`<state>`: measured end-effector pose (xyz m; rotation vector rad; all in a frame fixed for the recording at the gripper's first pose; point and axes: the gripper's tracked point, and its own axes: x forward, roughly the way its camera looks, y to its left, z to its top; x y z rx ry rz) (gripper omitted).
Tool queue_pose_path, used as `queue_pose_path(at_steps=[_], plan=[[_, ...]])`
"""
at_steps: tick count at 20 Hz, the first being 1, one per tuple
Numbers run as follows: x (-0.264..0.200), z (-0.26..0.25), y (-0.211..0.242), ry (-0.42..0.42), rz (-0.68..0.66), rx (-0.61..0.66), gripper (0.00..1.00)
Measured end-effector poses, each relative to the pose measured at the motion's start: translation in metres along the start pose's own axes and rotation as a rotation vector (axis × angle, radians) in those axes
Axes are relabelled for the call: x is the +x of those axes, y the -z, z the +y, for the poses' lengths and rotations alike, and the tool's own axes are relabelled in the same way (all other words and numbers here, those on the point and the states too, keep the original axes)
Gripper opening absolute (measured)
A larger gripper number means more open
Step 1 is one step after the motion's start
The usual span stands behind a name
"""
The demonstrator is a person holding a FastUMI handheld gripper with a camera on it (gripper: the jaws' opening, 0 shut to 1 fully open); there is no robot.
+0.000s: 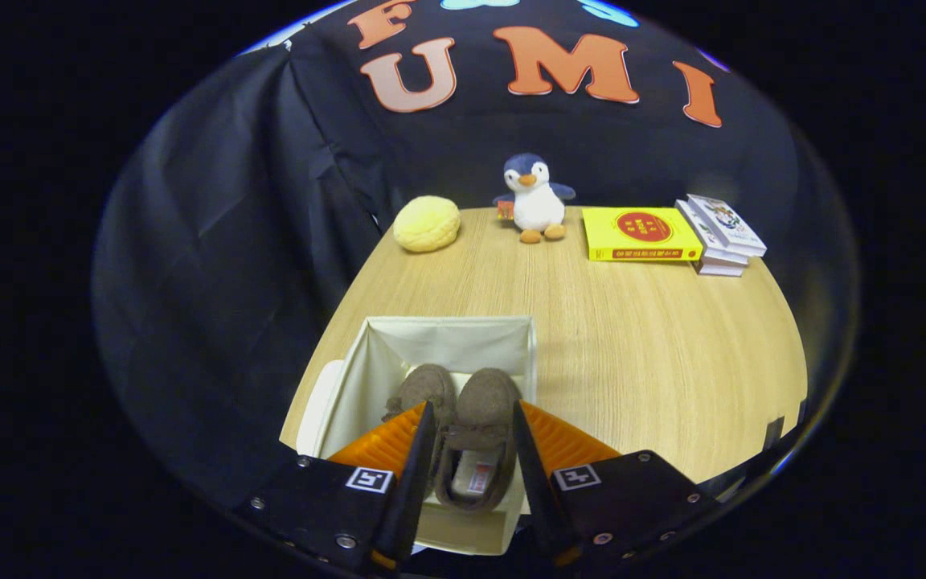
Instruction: Open the storage box then place both shoes into the box .Put the left shoe in first, then the right shoe, with the right side of both shoes facing outward in a uniform manner.
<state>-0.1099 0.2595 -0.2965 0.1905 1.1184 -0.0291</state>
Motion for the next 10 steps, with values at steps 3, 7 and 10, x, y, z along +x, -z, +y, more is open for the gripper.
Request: queue_pose_path(at_steps=[3,7,10], plan=[[-0.024,-0.028,-0.023,0.015,-0.092,0.004,0.68],[-0.058,-0.071,-0.047,0.036,-0.203,0.033,0.78],[-0.086,-0.11,-0.075,0.077,-0.331,0.029,0.85]])
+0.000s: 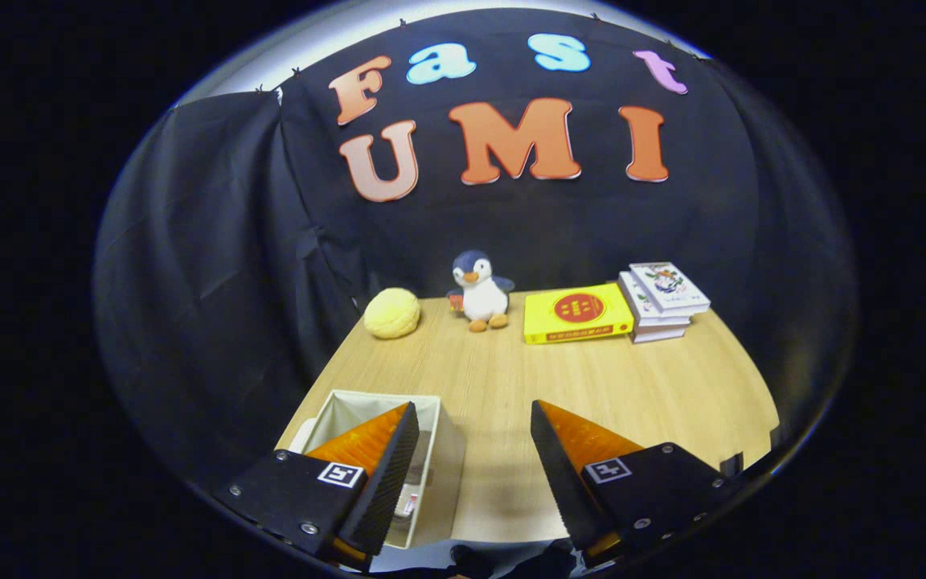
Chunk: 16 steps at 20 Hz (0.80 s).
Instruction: Open the storage box then place both shoes into the box .Put the left shoe in first, then the right shoe, with the right side of both shoes facing outward in a uniform manner.
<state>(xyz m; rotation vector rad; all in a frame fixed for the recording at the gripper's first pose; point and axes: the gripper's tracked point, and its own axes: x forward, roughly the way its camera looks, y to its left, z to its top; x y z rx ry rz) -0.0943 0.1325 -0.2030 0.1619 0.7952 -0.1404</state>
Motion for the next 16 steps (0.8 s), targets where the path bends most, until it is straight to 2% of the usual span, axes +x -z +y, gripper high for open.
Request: queue_pose_path(at_steps=[8,12,16], plan=[[-0.05,-0.091,-0.113,0.039,-0.367,-0.091,0.95],[-0.073,-0.129,-0.144,0.065,-0.478,-0.153,0.96],[-0.087,-0.165,-0.158,0.084,-0.53,-0.156,0.96]])
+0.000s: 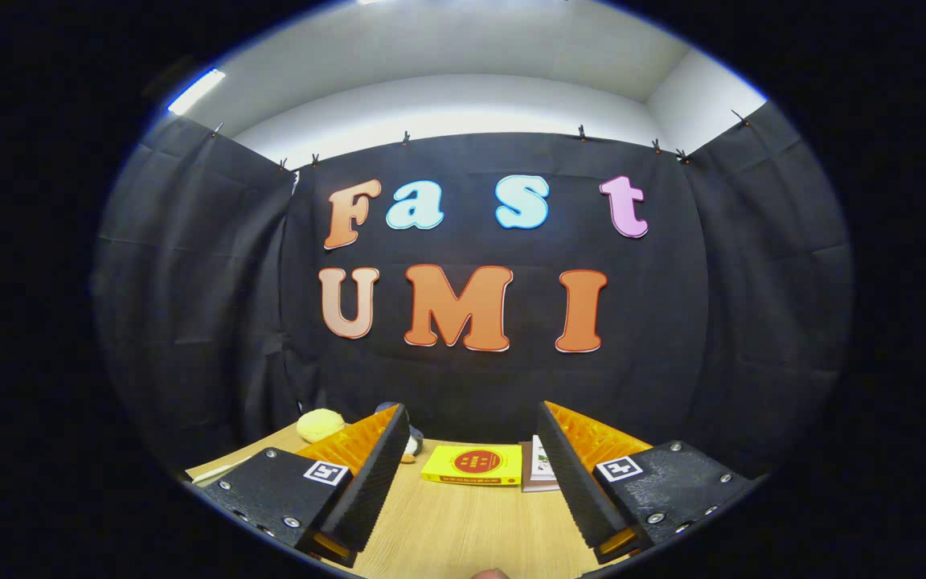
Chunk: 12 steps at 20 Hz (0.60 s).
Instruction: Open the storage box then place both shoes into the box .Put the left shoe in first, then the right shoe, with the right side of both shoes facing outward in a uniform manner.
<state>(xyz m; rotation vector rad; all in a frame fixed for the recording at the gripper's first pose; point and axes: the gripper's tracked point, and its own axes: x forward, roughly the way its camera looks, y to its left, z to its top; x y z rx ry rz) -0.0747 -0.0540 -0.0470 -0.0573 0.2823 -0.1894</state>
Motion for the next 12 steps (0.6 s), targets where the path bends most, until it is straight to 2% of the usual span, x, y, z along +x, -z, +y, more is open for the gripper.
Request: queue_pose_path(at_steps=[3,12], plan=[[-0.0006,-0.0152,-0.0052,0.003,-0.028,0.012,0.96],[0.0011,-0.0102,-0.0067,-0.033,-0.049,0.04,0.97]])
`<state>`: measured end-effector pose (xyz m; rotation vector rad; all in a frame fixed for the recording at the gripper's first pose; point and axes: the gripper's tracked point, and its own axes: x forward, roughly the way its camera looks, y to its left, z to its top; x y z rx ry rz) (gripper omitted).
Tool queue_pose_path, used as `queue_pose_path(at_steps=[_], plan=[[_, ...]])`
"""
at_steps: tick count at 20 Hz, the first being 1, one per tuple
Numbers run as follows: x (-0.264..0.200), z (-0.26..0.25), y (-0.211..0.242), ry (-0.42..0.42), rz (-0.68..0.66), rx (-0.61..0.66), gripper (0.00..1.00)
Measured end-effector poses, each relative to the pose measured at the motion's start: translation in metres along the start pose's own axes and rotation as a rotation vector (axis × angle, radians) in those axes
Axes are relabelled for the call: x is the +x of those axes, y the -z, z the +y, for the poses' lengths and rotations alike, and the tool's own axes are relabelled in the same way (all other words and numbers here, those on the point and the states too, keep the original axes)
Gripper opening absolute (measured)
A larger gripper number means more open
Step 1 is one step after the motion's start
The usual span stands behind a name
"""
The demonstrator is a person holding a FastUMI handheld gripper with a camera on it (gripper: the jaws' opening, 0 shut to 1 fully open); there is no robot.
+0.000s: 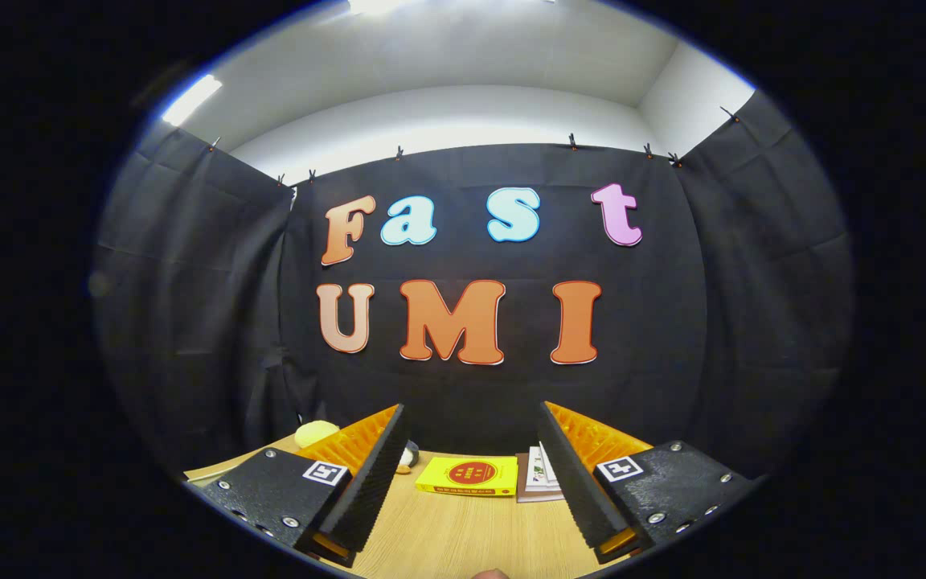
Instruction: Open the storage box then place both shoes into the box .Put the left shoe in first, then the right shoe, with the right side of both shoes facing outward in a uniform manner.
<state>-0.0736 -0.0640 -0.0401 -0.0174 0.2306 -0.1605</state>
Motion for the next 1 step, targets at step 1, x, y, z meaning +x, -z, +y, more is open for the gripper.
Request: queue_pose_path(at_steps=[1], plan=[[0.0008,0.0022,0.0006,-0.004,0.001,0.006,0.97]])
